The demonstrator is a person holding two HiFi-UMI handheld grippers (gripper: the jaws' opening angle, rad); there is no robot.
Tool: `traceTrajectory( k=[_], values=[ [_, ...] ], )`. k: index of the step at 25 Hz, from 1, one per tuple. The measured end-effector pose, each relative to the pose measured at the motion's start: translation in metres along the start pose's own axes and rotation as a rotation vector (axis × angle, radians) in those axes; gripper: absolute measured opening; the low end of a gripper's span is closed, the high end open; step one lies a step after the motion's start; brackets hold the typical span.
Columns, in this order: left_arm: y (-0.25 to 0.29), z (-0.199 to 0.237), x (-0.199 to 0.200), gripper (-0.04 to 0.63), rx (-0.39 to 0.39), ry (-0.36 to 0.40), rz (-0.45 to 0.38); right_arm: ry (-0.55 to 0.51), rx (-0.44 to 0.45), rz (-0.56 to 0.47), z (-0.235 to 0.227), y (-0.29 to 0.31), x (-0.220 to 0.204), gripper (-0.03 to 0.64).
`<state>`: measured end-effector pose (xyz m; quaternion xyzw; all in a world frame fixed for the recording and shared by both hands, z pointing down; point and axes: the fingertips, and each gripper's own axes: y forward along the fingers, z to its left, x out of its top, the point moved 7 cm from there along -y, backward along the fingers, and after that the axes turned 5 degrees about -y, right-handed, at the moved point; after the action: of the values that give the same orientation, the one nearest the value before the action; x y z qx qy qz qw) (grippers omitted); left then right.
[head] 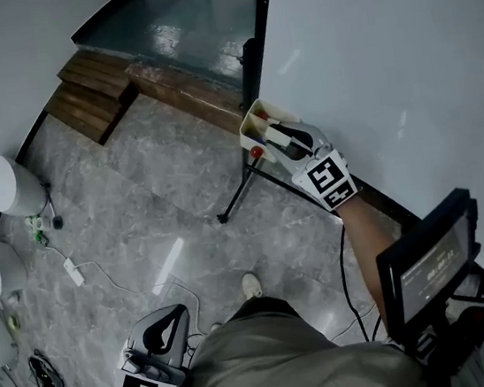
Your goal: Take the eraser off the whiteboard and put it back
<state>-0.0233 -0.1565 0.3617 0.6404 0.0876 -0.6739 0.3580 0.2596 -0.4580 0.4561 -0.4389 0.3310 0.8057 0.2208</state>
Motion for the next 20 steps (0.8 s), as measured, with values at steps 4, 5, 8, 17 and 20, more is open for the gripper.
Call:
traceTrajectory(
  k=[4,5,8,17,20],
  values=[
    [0.011,0.002,-0.003,0.006,0.008,-0.008,0.015,0.013,0.025,0.011,0.001,0.015,-0.02,0.156],
    [0.012,0.002,-0.001,0.006,0.008,-0.008,0.019,0.018,0.03,0.011,0.001,0.017,-0.022,0.156],
    [0.012,-0.001,0.003,0.006,0.01,-0.009,0.032,0.019,0.044,0.016,0.004,0.019,-0.025,0.156],
    [0.012,-0.001,0.001,0.006,0.011,-0.01,0.065,0.025,0.035,0.008,0.012,0.02,-0.037,0.156],
    [0.017,0.001,0.003,0.006,0.005,-0.005,0.063,0.031,0.029,0.003,0.01,0.023,-0.041,0.161]
  ],
)
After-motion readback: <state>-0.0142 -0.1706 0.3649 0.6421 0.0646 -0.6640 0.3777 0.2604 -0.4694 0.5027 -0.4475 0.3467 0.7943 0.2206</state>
